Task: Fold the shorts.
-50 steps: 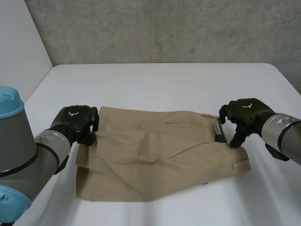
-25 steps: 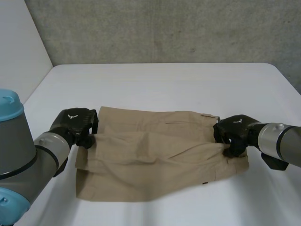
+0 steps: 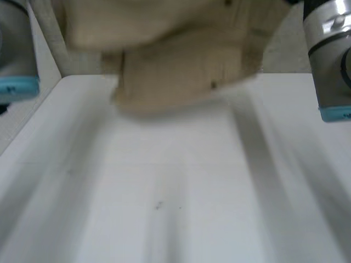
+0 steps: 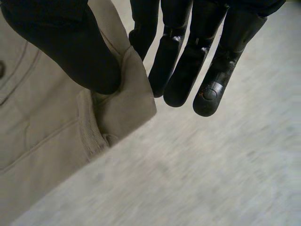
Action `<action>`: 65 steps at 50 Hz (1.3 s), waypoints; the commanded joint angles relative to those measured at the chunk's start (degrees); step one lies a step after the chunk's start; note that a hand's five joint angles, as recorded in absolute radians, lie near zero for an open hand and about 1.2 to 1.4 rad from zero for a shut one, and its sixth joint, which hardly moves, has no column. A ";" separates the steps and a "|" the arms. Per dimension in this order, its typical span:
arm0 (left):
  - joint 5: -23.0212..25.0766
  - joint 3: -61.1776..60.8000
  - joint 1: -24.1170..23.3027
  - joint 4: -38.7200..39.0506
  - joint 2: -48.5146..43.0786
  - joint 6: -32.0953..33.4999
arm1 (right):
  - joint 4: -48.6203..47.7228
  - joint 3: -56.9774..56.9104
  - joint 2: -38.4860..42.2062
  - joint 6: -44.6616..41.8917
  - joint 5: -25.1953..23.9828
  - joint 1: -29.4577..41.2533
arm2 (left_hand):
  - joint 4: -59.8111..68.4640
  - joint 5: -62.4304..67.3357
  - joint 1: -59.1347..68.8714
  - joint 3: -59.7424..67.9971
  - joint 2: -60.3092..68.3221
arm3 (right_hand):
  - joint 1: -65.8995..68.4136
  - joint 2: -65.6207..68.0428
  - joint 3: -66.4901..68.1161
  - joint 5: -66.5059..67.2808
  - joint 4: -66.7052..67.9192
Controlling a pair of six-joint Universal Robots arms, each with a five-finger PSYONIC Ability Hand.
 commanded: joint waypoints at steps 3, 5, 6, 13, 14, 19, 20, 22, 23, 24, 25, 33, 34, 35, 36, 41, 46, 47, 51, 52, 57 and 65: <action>-0.46 -12.77 -0.01 0.58 4.50 -0.60 | 5.85 2.45 1.03 -0.01 -1.14 0.08 | 11.06 14.29 16.86 11.93 11.34 | 24.85 12.61 12.32 14.52 11.72; -0.20 -18.11 0.08 -0.38 4.76 -1.56 | 7.25 4.11 2.44 -0.01 -2.54 -0.01 | 11.06 14.29 16.86 11.93 11.34 | 24.85 12.61 12.32 14.52 11.72; -0.11 -20.06 0.08 -0.56 4.85 -2.00 | 7.61 4.73 2.79 -0.01 -3.07 -0.01 | 11.06 14.29 16.86 11.93 11.34 | 24.85 12.61 12.32 14.52 11.72; 0.33 -36.65 -0.10 -0.65 3.45 -4.38 | 10.33 12.45 9.11 -0.80 -7.81 -0.01 | 11.06 14.29 16.86 11.93 11.34 | 24.85 12.61 12.32 14.52 11.72; 0.33 -38.34 -0.18 -0.56 2.75 -4.47 | 10.77 13.25 10.17 -1.07 -8.08 -0.01 | 11.06 14.29 16.86 11.93 11.34 | 24.85 12.61 12.32 14.52 11.72; 0.42 -43.81 -1.32 -1.26 -6.12 -4.38 | 12.88 16.68 16.33 -4.40 -7.65 0.16 | 11.06 14.29 16.86 11.93 11.34 | 24.85 12.61 12.32 14.52 11.72; 0.42 -44.33 -1.68 -1.61 -7.35 -4.21 | 13.23 17.04 16.85 -5.28 -7.65 0.16 | 11.06 14.29 16.86 11.93 11.34 | 24.85 12.61 12.32 14.52 11.72; 0.42 -44.78 -2.82 -3.81 -8.68 -4.21 | 14.99 18.09 16.95 -7.39 -7.30 -0.19 | 11.06 14.29 16.86 11.93 11.34 | 24.85 12.61 12.32 14.52 11.72; 0.42 -44.95 -3.00 -4.95 -8.60 -4.21 | 15.60 18.44 16.69 -7.66 -7.21 -0.54 | 11.06 14.29 16.86 11.93 11.34 | 24.85 12.61 12.32 14.52 11.72; 0.50 -45.04 -3.09 -6.18 -8.33 -4.21 | 17.09 19.05 15.90 -7.75 -6.77 -0.54 | 11.06 14.29 16.86 11.93 11.34 | 24.85 12.61 12.32 14.52 11.72; 0.50 -44.95 -3.17 -8.71 -7.20 -4.21 | 17.71 19.32 15.28 -7.66 -6.59 -0.45 | 11.06 14.29 16.86 11.93 11.34 | 24.85 12.61 12.32 14.52 11.72; 0.77 -45.57 -3.09 -17.26 2.47 -4.21 | 23.07 22.31 8.08 -7.57 -5.62 -0.54 | 11.06 14.29 16.86 11.93 11.34 | 24.85 12.61 12.32 14.52 11.72; 0.77 -45.83 -3.09 -17.96 3.44 -4.21 | 23.78 22.57 7.55 -7.66 -5.62 -0.54 | 11.06 14.29 16.86 11.93 11.34 | 24.85 12.61 12.32 14.52 11.72; 0.77 -46.09 -3.17 -18.66 4.40 -4.12 | 24.57 22.84 7.11 -7.75 -5.62 -0.71 | 11.06 14.29 16.86 11.93 11.34 | 24.85 12.61 12.32 14.52 11.72; 0.77 -46.53 -3.35 -20.06 6.24 -4.03 | 26.92 23.36 6.23 -7.75 -5.62 -0.63 | 11.06 14.29 16.86 11.93 11.34 | 24.85 12.61 12.32 14.52 11.72; 0.86 -47.06 -3.61 -25.86 11.79 -3.33 | 33.35 23.54 4.21 -8.28 -5.62 -0.63 | 11.06 14.29 16.86 11.93 11.34 | 24.85 12.61 12.32 14.52 11.72; 3.48 -45.84 -3.26 -36.21 20.03 0.88 | 45.27 22.67 -0.26 -10.81 -5.27 -0.80 | 11.06 14.29 16.86 11.93 11.34 | 24.85 12.61 12.32 14.52 11.72; 4.28 -45.48 -3.09 -37.81 21.54 1.41 | 47.58 22.66 -1.50 -11.78 -5.19 -0.80 | 11.06 14.29 16.86 11.93 11.34 | 24.85 12.61 12.32 14.52 11.72; 8.84 -42.67 -2.82 -45.28 29.45 2.03 | 59.97 23.10 -7.91 -17.58 -5.10 -2.03 | 11.06 14.29 16.86 11.93 11.34 | 24.85 12.61 12.32 14.52 11.72; 9.98 -42.06 -2.74 -46.60 30.68 1.95 | 62.08 23.28 -8.97 -18.72 -5.18 -2.56 | 11.06 14.29 16.86 11.93 11.34 | 24.85 12.61 12.32 14.52 11.72; 15.61 -41.00 0.07 -51.19 35.52 1.95 | 67.64 24.16 -14.42 -21.98 -7.20 -4.93 | 11.06 14.29 16.86 11.93 11.34 | 24.85 12.61 12.32 14.52 11.72; 21.07 -43.72 7.72 -48.65 28.44 1.95 | 64.23 24.69 -10.59 -21.90 -8.61 -5.90 | 11.06 14.29 16.86 11.93 11.34 | 24.85 12.61 12.32 14.52 11.72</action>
